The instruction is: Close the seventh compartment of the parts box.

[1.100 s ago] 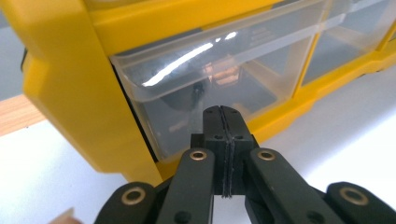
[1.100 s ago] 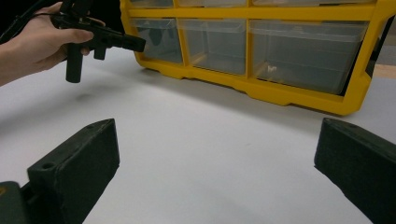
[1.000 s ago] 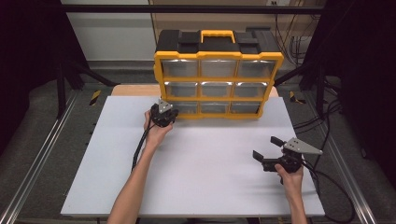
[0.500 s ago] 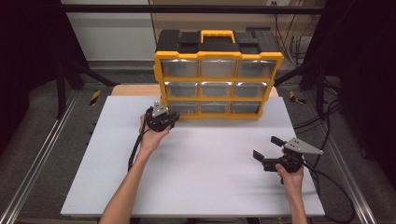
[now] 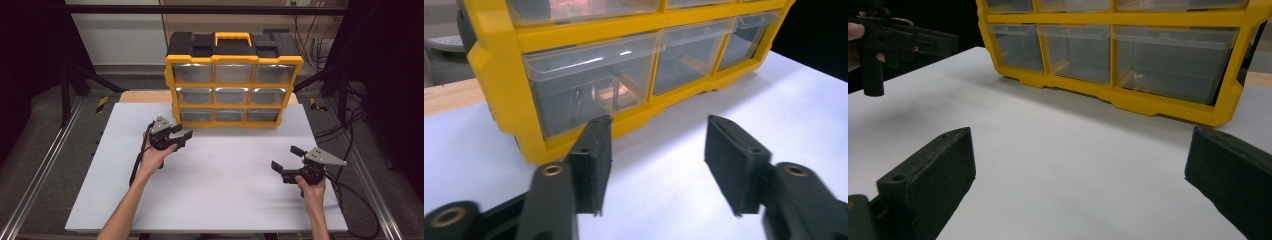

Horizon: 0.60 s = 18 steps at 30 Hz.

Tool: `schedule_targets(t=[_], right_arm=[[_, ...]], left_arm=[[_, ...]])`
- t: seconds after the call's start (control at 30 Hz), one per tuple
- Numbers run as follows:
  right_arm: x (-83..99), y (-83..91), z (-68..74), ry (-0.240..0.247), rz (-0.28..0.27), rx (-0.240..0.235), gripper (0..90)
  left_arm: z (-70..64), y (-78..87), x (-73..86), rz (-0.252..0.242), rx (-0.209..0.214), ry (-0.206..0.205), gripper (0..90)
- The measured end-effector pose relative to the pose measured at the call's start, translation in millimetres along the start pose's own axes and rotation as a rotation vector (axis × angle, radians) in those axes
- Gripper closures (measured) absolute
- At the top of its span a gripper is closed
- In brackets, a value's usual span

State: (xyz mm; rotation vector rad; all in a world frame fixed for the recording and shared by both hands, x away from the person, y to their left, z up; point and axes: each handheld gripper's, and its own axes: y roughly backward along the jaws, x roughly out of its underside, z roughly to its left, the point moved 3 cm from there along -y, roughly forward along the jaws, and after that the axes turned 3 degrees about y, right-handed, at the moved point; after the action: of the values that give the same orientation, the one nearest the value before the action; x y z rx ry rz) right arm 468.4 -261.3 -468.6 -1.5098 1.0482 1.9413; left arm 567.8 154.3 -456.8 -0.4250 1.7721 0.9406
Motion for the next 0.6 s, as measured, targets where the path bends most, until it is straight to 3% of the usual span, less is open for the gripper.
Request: schedule_targets(t=[0.23, 0.4, 0.6], right_arm=[[0.3, -0.2, 0.1, 0.0, 0.003, 0.0, 0.5], [0.3, -0.1, 0.3, 0.0, 0.004, -0.001, 0.5], [0.6, -0.3, 0.6, -0.001, 0.005, -0.003, 0.5]], left_arm=[[-4.1, 17.0, 8.5, -0.022, 0.047, 0.01, 26.1], [-4.6, 29.8, 13.9, -0.046, 0.056, 0.022, 17.4], [-1.4, 45.2, 21.4, -0.068, 0.037, 0.02, 8.5]])
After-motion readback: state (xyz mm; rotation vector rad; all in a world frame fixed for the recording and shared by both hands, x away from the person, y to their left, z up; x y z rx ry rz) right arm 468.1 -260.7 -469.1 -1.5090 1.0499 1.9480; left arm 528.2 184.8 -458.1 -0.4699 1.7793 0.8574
